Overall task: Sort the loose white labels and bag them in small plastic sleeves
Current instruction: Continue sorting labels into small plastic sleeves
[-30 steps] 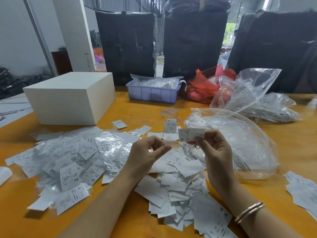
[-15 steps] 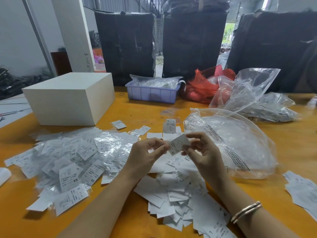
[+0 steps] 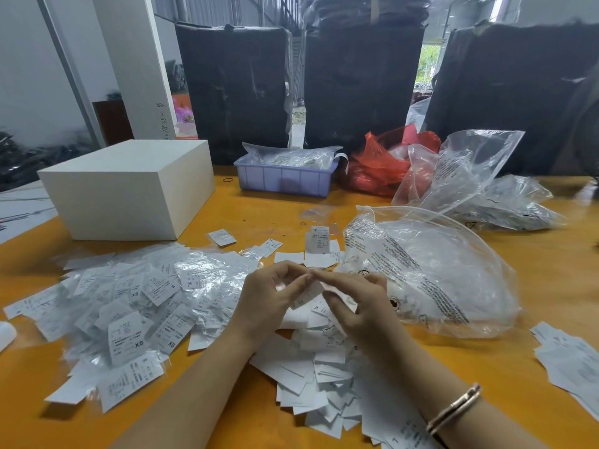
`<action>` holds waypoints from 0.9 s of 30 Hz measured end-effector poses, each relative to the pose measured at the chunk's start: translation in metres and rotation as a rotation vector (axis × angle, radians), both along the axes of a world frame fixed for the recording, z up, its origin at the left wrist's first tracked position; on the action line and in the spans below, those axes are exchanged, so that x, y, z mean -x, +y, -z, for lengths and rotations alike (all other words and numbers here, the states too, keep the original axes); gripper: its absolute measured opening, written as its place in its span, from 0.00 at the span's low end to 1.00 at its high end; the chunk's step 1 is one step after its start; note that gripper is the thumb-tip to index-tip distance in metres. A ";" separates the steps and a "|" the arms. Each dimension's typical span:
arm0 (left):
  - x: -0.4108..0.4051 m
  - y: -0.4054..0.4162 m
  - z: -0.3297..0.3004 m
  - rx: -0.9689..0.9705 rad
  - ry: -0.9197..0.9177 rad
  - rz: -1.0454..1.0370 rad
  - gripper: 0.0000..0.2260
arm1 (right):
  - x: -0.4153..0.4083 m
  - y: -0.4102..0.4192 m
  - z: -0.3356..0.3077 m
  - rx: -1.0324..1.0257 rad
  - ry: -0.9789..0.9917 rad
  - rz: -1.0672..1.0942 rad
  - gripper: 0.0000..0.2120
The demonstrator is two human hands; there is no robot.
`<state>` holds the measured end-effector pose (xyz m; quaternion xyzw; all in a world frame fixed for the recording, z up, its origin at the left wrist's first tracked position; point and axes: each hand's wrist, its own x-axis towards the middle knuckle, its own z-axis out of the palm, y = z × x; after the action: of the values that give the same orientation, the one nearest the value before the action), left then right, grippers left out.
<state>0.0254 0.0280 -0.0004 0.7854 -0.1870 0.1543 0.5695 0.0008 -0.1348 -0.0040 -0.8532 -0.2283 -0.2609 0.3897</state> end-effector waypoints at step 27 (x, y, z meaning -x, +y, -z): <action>-0.004 0.007 0.005 -0.547 -0.252 -0.543 0.12 | -0.031 -0.089 0.001 0.064 0.116 0.767 0.02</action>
<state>0.0292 0.0351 -0.0056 0.9037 -0.0751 0.3388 0.2508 0.0322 -0.2238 -0.0054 -0.9017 0.1217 -0.3318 0.2491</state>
